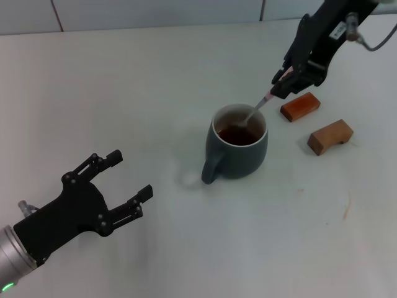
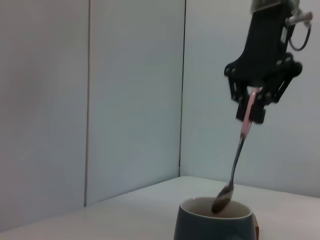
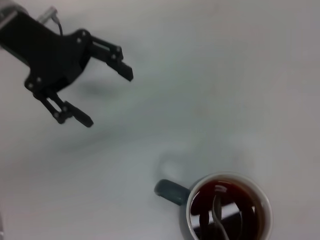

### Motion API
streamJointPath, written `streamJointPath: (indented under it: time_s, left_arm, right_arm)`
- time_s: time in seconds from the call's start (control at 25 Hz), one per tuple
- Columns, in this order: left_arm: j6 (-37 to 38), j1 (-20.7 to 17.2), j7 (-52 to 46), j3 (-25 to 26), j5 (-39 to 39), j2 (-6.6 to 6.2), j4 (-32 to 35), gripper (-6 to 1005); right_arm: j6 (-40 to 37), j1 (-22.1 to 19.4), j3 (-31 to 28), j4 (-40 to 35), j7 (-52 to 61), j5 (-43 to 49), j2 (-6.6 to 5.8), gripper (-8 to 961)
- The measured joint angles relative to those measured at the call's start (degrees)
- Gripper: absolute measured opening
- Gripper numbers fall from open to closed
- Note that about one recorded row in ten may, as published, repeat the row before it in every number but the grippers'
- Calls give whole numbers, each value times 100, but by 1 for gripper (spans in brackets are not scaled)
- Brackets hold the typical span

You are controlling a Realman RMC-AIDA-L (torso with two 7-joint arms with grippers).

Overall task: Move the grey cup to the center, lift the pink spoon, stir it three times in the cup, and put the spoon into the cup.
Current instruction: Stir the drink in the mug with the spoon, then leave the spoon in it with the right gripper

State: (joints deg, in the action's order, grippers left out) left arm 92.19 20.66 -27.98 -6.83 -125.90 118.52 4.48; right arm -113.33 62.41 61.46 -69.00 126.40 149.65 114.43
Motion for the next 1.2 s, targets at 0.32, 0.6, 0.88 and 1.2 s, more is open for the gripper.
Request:
streamJointPath:
  time_s: [0.32,0.6,0.88,1.2]
  left_arm:
    - [-138,19,-14,-69,-64,2,0,859]
    - [-338,35,-21,-201,-73,5,0,859]
    - [-440,52,-1,-230,-76,5,0,859]
    - [-443,59,-29,-286,-74,4,0,859]
  right_arm:
    - [738,236,618,862,3,229,151,117]
    - [998,382,703,1187,-9,369,240,117]
    - [1123,440,768,1227,-32,372,349,117]
    - [1444,534,710,1423,7,584,344,117]
